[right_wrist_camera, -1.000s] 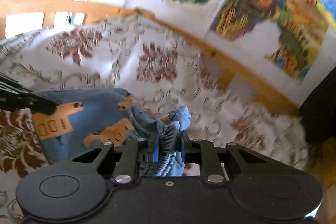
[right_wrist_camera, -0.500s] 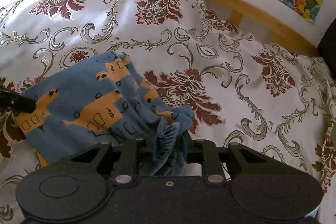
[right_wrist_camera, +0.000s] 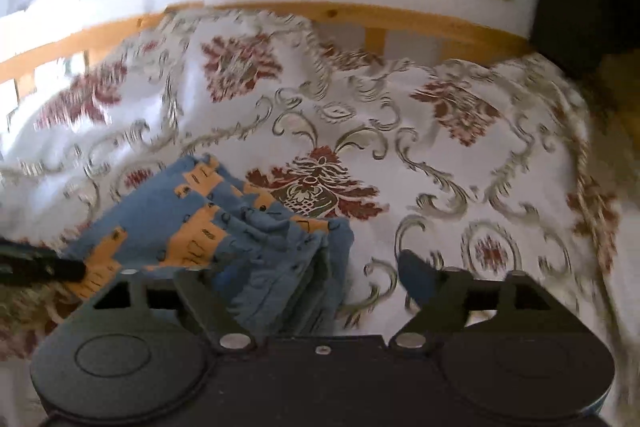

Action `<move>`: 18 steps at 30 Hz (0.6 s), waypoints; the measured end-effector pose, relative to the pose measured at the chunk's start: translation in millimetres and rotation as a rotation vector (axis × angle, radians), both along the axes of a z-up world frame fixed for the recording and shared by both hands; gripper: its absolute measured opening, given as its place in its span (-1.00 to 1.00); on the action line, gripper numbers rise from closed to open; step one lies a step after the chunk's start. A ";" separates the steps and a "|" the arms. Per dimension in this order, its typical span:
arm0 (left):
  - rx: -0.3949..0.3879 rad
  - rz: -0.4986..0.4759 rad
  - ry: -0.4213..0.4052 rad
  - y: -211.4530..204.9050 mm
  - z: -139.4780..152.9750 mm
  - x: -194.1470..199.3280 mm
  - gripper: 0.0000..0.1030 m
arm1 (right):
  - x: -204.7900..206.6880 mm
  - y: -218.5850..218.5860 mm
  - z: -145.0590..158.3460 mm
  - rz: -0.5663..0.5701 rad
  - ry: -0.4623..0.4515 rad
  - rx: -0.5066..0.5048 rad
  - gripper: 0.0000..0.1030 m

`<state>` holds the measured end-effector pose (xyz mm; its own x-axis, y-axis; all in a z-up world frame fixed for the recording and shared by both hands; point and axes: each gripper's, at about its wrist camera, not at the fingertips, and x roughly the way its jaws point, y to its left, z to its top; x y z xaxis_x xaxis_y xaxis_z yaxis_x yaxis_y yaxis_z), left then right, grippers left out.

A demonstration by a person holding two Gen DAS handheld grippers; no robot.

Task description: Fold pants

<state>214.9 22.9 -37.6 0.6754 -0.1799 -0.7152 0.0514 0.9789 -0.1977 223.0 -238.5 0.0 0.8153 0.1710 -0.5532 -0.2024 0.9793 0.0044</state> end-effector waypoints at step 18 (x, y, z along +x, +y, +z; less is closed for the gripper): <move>0.161 -0.001 -0.115 -11.6 39.1 -132.4 0.99 | -164.5 14.8 8.4 -0.111 -0.069 0.130 0.99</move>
